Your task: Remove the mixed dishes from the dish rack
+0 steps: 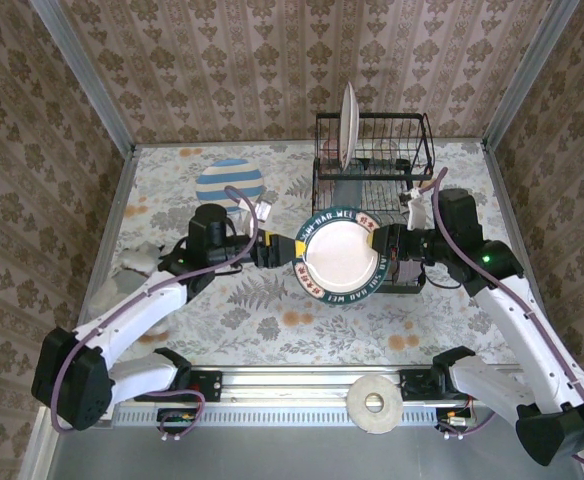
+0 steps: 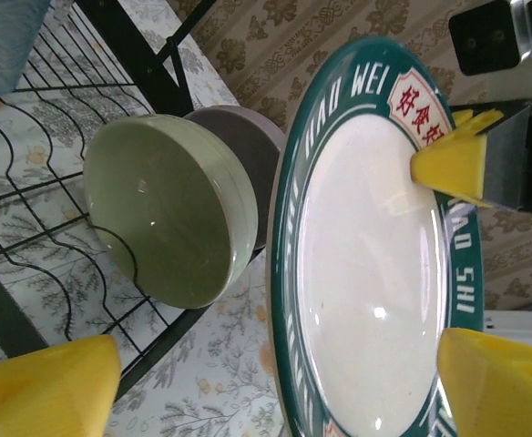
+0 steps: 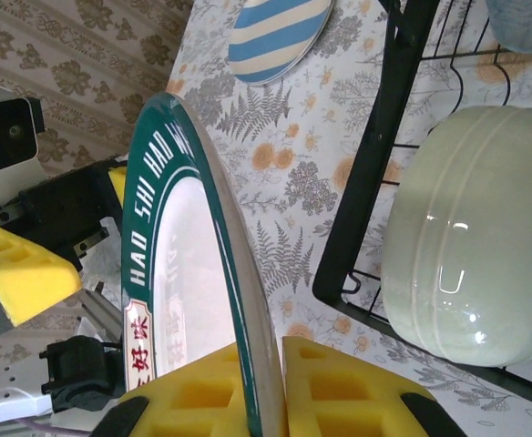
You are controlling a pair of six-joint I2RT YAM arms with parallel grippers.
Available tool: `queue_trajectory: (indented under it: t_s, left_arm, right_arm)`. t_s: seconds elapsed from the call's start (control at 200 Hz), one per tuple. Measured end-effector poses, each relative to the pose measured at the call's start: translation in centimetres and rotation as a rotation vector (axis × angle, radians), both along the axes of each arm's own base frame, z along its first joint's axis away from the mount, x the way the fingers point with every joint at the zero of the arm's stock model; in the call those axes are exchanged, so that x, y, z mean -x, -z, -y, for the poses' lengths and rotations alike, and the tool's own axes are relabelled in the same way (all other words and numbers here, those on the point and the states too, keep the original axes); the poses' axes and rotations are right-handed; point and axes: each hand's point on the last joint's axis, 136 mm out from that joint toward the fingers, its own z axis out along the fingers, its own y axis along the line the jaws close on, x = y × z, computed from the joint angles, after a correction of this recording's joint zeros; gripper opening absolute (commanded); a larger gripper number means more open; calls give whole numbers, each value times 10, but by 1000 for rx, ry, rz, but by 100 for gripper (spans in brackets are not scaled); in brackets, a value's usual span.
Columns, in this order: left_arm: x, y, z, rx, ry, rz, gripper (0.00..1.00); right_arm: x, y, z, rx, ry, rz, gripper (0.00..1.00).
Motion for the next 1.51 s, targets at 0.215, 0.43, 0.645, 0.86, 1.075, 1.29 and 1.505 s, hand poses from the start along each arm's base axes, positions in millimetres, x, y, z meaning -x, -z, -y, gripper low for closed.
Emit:
queue_trajectory:
  t_s: [0.215,0.43,0.645,0.86,1.075,1.29,1.505]
  left_arm:
    - [6,1,9,9,34,-12,74]
    - [6,-1,13,11,39,-23,60]
    - [8,1,16,10,45,-42,42]
    - [8,0,17,11,42,-49,31]
    - [8,0,18,16,33,-76,0]
    - [1,0,18,23,-14,-132,0]
    - [-2,-1,18,29,-33,-135,0]
  right_arm:
    - [0,5,2,-16,0,-5,0]
    - [2,3,4,-31,1,15,0]
    - [2,5,7,-46,6,13,0]
    - [-3,0,6,-66,6,36,0]
    - [-4,-2,5,-74,1,50,0]
    - [-9,-3,4,-73,-8,91,0]
    - [-12,-5,3,-85,-13,113,25]
